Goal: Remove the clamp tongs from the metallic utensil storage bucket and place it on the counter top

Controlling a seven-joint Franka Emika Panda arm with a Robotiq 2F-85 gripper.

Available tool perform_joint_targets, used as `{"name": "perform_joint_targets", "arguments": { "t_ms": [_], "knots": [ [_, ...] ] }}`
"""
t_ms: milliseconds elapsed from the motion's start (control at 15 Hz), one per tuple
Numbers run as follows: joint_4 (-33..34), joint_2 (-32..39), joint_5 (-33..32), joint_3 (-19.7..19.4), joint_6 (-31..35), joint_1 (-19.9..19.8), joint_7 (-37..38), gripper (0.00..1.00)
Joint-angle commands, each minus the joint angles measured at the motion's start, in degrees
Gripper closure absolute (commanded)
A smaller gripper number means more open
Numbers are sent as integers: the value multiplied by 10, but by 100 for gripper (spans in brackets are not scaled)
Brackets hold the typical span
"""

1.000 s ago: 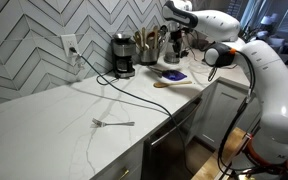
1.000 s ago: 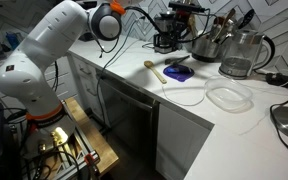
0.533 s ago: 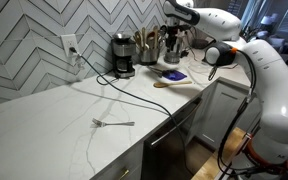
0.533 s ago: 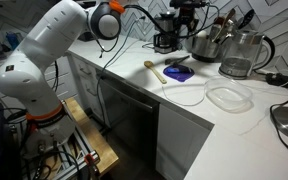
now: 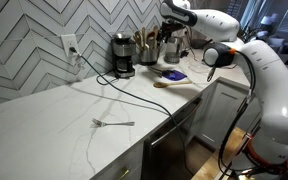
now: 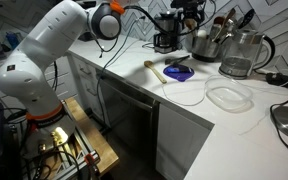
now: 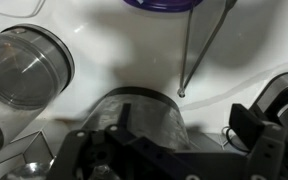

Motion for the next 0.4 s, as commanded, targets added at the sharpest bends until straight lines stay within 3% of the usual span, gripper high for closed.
{"name": "perform_joint_targets", "arguments": {
  "t_ms": [0, 333],
  "knots": [
    [-9, -5, 0, 0, 3, 1, 3, 0],
    [-9, -5, 0, 0, 3, 2, 5, 0]
  ]
}}
